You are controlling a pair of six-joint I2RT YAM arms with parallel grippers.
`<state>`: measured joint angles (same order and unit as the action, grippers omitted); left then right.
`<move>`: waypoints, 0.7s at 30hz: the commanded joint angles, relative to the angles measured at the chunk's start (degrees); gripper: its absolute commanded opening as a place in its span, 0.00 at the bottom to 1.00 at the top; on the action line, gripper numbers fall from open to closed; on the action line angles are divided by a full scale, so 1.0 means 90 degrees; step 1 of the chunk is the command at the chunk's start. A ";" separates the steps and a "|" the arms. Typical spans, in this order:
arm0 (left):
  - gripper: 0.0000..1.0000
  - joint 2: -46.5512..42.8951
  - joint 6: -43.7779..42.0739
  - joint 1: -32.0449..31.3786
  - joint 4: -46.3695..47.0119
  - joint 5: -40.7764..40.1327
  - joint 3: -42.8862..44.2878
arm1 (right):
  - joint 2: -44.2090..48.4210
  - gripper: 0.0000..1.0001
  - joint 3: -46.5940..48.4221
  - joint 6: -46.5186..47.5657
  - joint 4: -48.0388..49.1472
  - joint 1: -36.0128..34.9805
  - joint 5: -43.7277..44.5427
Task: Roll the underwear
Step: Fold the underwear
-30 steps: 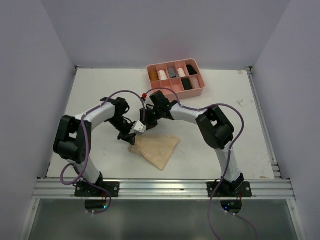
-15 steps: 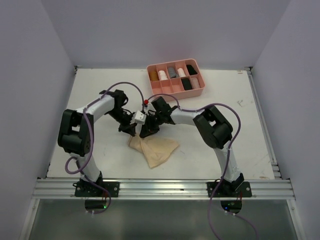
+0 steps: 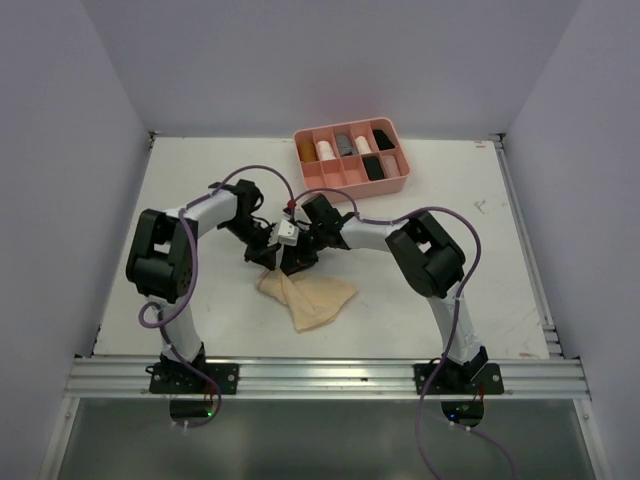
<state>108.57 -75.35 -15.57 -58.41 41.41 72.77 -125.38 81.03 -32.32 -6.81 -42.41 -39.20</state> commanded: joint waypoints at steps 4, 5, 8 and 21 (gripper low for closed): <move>0.00 0.0455 0.0618 -0.0135 0.0758 -0.0089 -0.0088 | 0.0171 0.29 0.0166 0.0250 -0.0541 -0.0053 0.0273; 0.00 0.0504 0.0677 -0.0145 0.0797 -0.0118 -0.0126 | 0.0268 0.32 0.0176 0.0309 -0.0649 -0.0043 0.0370; 0.00 0.0602 0.0882 -0.0164 0.0943 -0.0245 -0.0273 | 0.0444 0.36 0.0186 0.0456 -0.1010 -0.0014 0.0770; 0.00 0.0953 0.1751 -0.0340 0.0944 -0.0773 -0.0450 | 0.3128 0.35 -0.1268 0.0855 -0.1695 0.0797 0.1885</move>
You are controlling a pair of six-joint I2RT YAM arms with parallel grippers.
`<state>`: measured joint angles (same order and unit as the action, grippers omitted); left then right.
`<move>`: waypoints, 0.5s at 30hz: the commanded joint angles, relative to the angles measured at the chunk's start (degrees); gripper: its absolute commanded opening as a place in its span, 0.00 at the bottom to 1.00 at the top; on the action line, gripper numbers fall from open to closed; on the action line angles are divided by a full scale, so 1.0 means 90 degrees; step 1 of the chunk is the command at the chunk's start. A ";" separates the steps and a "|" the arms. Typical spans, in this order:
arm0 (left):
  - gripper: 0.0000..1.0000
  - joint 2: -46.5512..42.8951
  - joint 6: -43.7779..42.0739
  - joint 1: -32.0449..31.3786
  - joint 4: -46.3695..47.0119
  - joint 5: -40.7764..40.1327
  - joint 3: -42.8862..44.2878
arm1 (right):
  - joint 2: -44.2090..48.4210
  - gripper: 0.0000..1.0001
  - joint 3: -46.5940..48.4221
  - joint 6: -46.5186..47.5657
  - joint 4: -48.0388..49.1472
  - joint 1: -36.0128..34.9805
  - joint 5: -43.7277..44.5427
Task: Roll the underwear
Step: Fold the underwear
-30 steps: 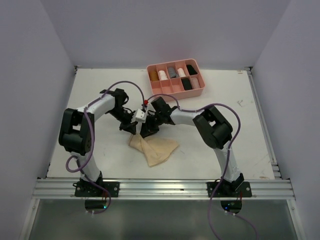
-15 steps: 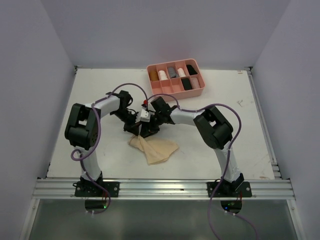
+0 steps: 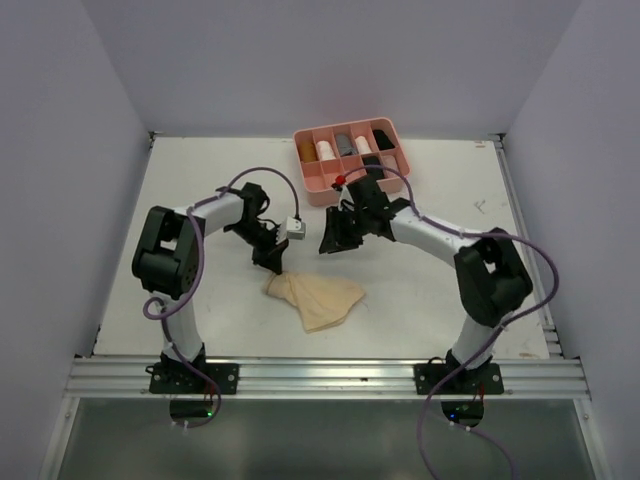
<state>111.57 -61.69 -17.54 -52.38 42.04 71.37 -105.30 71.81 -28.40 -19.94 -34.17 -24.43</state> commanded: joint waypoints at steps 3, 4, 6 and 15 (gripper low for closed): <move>0.00 0.0728 0.0399 -0.0131 0.0185 -0.0843 -0.0196 | 0.1999 0.34 -0.0946 0.0771 -0.0254 -0.0391 0.0418; 0.00 0.0748 0.0458 -0.0131 0.0156 -0.0872 -0.0148 | 0.2408 0.34 -0.1141 0.0918 -0.0371 -0.0537 0.0574; 0.00 0.0816 0.0604 -0.0141 0.0078 -0.0892 -0.0099 | 0.2753 0.35 -0.1192 0.1550 -0.0905 -0.1305 0.1506; 0.00 0.0953 0.1161 -0.0258 0.0020 -0.1019 -0.0030 | 0.1828 0.41 -0.0870 0.2140 -0.1847 -0.4238 0.4362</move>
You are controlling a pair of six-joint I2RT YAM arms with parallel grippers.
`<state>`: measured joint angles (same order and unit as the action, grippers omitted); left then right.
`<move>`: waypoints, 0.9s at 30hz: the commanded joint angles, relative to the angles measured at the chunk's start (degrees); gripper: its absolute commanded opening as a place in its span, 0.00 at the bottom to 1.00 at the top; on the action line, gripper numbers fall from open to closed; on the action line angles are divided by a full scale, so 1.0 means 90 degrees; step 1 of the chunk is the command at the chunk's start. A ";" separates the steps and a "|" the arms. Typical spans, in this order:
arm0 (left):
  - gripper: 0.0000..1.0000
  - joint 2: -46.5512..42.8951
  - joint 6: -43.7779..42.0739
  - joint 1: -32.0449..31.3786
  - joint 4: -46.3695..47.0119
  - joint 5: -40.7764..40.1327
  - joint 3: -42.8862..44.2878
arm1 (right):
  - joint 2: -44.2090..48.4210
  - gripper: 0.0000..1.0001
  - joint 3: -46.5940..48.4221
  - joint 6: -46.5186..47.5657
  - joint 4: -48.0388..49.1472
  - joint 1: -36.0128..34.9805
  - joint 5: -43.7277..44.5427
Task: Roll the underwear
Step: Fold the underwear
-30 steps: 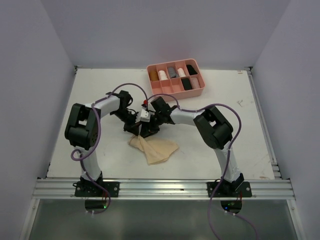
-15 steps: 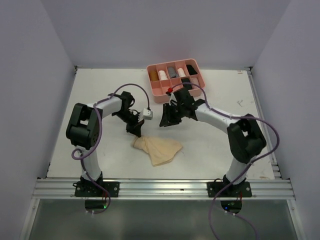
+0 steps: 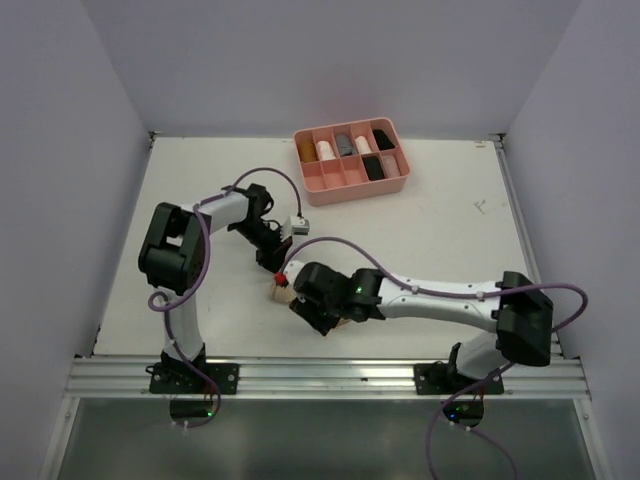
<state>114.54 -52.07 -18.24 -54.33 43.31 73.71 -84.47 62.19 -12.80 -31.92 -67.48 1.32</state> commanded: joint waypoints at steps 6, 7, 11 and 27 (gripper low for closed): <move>0.00 0.0389 0.0161 -0.0210 0.0469 -0.1257 -0.0485 | -0.1278 0.48 0.0482 0.0104 -0.0477 -0.1086 0.2460; 0.00 0.0359 0.0132 -0.0219 0.0508 -0.1277 -0.0553 | -0.1269 0.48 0.0434 0.0104 -0.0428 -0.1086 0.2470; 0.00 0.0262 0.0112 -0.0249 0.0509 -0.1326 -0.0554 | -0.1298 0.48 0.0277 0.0269 -0.0194 -0.1086 0.2315; 0.00 0.0261 0.0024 -0.0298 0.0499 -0.1424 -0.0583 | -0.1816 0.41 -0.0171 0.0377 0.0422 -0.1096 0.1670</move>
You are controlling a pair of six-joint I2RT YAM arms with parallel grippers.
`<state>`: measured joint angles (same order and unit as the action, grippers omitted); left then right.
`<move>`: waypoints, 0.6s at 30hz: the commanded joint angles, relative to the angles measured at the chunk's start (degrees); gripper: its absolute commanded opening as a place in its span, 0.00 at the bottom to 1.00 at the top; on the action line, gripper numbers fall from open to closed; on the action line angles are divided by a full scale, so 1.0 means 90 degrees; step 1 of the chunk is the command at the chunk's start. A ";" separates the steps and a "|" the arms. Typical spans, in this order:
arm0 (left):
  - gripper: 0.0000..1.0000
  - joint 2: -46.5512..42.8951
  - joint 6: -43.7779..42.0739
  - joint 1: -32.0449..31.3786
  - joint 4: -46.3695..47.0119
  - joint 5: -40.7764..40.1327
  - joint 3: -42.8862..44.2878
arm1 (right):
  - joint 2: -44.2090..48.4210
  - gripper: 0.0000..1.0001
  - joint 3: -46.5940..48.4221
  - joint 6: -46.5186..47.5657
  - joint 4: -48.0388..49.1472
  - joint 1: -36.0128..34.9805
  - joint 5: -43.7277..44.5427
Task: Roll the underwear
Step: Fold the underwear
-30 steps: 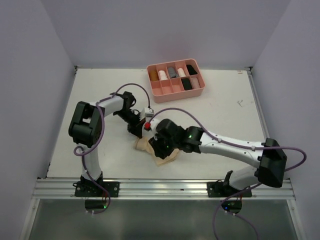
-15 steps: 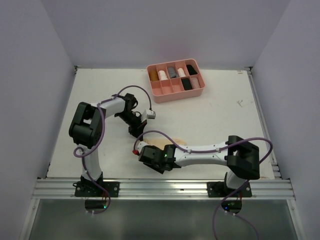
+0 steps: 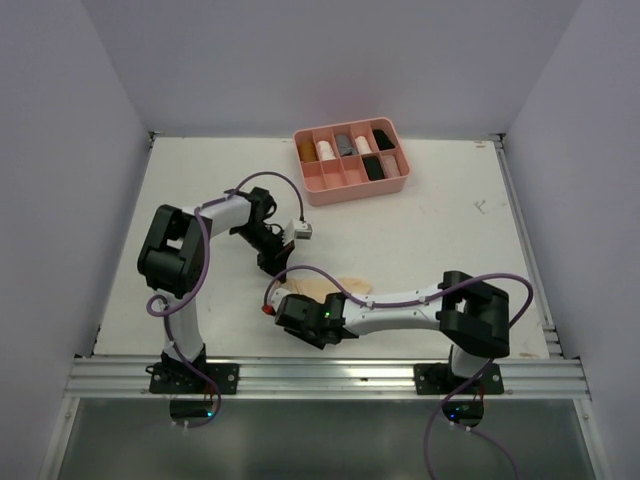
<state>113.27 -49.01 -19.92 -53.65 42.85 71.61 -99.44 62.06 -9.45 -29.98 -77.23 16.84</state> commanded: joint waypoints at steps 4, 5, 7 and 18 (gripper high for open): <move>0.00 0.0412 -0.0345 -0.0120 0.0404 -0.1402 -0.0301 | -0.0347 0.41 -0.0343 -0.0053 0.0264 -0.0012 -0.0074; 0.00 0.0412 -0.0355 -0.0130 0.0395 -0.1411 -0.0291 | -0.0386 0.41 -0.0382 -0.0073 0.0284 -0.0012 -0.0094; 0.00 0.0412 -0.0384 -0.0130 0.0385 -0.1441 -0.0281 | -0.0465 0.36 -0.0499 -0.0092 0.0410 -0.0012 -0.0240; 0.00 0.0353 -0.0511 -0.0130 0.0287 -0.1490 -0.0291 | -0.0027 0.00 -0.0491 -0.0209 0.0470 0.0124 -0.0913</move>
<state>113.16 -49.28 -20.32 -53.89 42.11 71.81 -99.92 58.46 -9.85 -24.23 -76.79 13.65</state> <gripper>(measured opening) 0.015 0.022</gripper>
